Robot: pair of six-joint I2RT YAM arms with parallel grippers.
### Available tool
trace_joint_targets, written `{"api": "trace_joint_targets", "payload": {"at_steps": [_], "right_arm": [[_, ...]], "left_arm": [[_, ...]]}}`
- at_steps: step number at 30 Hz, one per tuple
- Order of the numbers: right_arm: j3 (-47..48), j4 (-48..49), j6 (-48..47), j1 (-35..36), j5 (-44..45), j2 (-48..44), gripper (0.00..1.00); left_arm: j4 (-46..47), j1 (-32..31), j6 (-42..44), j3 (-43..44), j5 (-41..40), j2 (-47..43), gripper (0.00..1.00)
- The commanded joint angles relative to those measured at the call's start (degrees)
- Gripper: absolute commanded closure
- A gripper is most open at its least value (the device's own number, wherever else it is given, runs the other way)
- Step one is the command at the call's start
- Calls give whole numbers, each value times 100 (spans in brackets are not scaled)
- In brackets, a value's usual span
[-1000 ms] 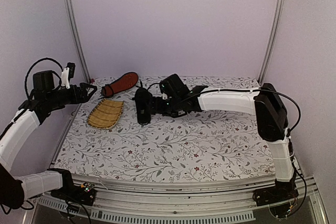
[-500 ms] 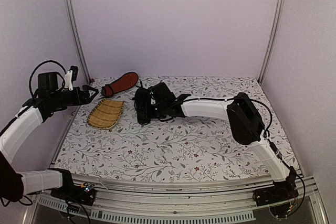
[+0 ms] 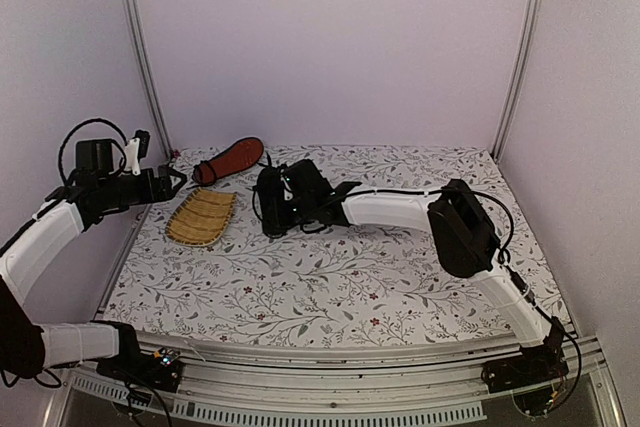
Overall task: Tie the shoes
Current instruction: Move the shoe to the center of the board.
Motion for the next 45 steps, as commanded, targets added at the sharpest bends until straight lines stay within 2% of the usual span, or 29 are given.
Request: {"api": "trace_joint_targets", "payload": {"at_steps": [1, 3, 4, 7, 12, 17, 25, 33, 35, 41, 43, 45], "right_arm": [[116, -133, -138, 31, 24, 185, 78], [104, -243, -76, 43, 114, 26, 95], [73, -276, -47, 45, 196, -147, 97], [-299, -314, -34, 48, 679, -696, 98], [-1407, -286, 30, 46, 1539, -2017, 98], [-2568, -508, 210, 38, 1997, -3058, 98], [-4189, -1063, 1210, 324, 1754, -4095, 98], [-4726, -1359, 2308, 1229, 908, -4288, 98], [-4813, -1354, 2529, 1324, 686, -4329, 91], [-4981, -1345, 2363, 1350, 962, -5026, 45], [-4981, -1421, 2133, 1261, 1078, -5240, 37], [-5093, -1410, 2048, 1017, 1070, -5461, 35]], "left_arm": [[-76, 61, 94, 9, -218, 40, 4], [-74, 62, 49, 5, -423, 40, 4], [-107, 69, 12, 17, -559, 43, 4], [-176, 77, -34, 67, -890, 32, 5], [-166, 89, -45, 48, -968, -6, 5], [-188, 97, -40, 67, -980, 60, 5], [-250, 110, -120, 116, -955, 225, 4], [-241, 114, -131, 110, -837, 338, 5], [-245, 116, -116, 112, -782, 359, 6], [-57, -183, -151, 53, -328, 264, 8], [-10, -664, -320, 22, -568, 228, 9], [154, -1360, -666, -73, -781, 211, 9]]}}
